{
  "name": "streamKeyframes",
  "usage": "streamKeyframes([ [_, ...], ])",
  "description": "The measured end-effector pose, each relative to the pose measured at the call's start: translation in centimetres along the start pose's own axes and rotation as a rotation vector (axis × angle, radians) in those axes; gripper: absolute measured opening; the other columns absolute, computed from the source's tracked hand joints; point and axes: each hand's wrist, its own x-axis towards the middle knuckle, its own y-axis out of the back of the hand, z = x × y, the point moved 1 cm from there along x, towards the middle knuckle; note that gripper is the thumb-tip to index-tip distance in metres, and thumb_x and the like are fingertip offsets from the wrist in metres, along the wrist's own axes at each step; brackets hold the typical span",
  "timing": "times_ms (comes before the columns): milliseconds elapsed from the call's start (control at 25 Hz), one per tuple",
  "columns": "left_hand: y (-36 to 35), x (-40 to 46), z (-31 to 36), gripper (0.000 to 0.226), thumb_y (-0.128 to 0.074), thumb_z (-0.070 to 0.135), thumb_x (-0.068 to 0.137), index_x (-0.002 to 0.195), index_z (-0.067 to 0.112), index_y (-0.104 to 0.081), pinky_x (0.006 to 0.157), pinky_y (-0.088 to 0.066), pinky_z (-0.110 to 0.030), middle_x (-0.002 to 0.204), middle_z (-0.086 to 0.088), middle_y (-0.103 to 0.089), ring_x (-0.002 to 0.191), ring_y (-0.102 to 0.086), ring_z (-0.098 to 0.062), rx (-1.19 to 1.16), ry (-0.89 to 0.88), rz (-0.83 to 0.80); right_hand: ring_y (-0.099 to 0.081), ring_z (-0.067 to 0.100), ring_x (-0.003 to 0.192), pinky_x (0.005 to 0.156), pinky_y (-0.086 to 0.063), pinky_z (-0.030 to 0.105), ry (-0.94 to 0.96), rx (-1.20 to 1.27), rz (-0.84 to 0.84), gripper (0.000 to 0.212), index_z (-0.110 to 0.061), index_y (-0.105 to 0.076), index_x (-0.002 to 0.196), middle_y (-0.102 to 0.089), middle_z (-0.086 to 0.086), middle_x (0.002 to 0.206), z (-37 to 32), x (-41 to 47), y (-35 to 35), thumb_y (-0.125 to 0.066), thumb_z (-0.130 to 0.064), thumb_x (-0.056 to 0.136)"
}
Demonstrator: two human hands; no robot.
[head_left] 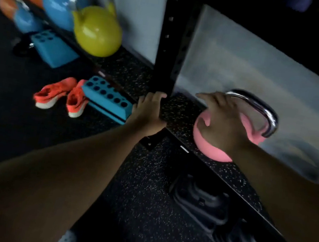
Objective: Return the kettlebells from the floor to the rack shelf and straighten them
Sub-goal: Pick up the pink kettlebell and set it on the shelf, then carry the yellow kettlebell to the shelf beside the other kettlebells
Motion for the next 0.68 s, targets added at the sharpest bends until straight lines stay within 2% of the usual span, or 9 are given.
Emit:
streamKeyframes([
  [80,2.0,-4.6,-5.3,0.073,-0.072,0.023,0.074,0.139,0.026,-0.038,0.102,-0.035,-0.048,0.139,-0.004,-0.045,0.13,-0.04,-0.029,-0.018,0.124,0.045,-0.049,0.031,0.118,0.101,-0.038,0.042,0.154,0.046,-0.071,0.06,-0.023,-0.053,0.132,-0.058,0.008,0.122,-5.6,0.7,-2.2,-0.06,-0.022,0.073],
  [160,4.4,-10.4,-11.1,0.064,-0.071,0.023,0.074,0.133,0.026,-0.044,0.098,-0.034,-0.045,0.135,-0.002,-0.048,0.128,-0.042,-0.026,-0.043,0.243,0.094,-0.053,0.03,0.111,0.094,-0.044,0.044,0.302,0.107,-0.149,0.052,-0.022,-0.055,0.128,-0.06,0.006,0.116,-12.5,1.0,-4.9,-0.062,-0.021,0.076],
  [360,9.6,-30.4,-26.2,0.048,-0.07,0.022,0.077,0.12,0.026,-0.05,0.092,-0.035,-0.04,0.123,0.003,-0.053,0.117,-0.047,-0.023,-0.133,0.659,0.378,-0.055,0.025,0.095,0.081,-0.048,0.043,0.698,0.225,-0.313,0.039,-0.022,-0.06,0.118,-0.061,0.002,0.099,-33.4,-2.2,-11.6,-0.063,-0.014,0.08],
  [520,10.9,-49.4,-34.7,0.046,-0.068,0.017,0.081,0.122,0.025,-0.05,0.101,-0.036,-0.045,0.121,0.004,-0.053,0.116,-0.048,-0.021,-0.201,1.034,0.586,-0.054,0.021,0.098,0.086,-0.047,0.041,0.995,0.234,-0.44,0.039,-0.025,-0.057,0.121,-0.06,-0.002,0.105,-52.0,-10.3,-15.8,-0.063,-0.016,0.083],
  [680,9.2,-65.3,-38.1,0.043,-0.07,0.021,0.081,0.119,0.024,-0.051,0.1,-0.035,-0.046,0.121,0.001,-0.053,0.119,-0.047,-0.023,-0.308,1.373,0.738,-0.054,0.018,0.103,0.091,-0.047,0.039,1.265,0.203,-0.585,0.04,-0.028,-0.054,0.125,-0.059,-0.003,0.11,-65.7,-21.5,-18.4,-0.062,-0.02,0.086],
])
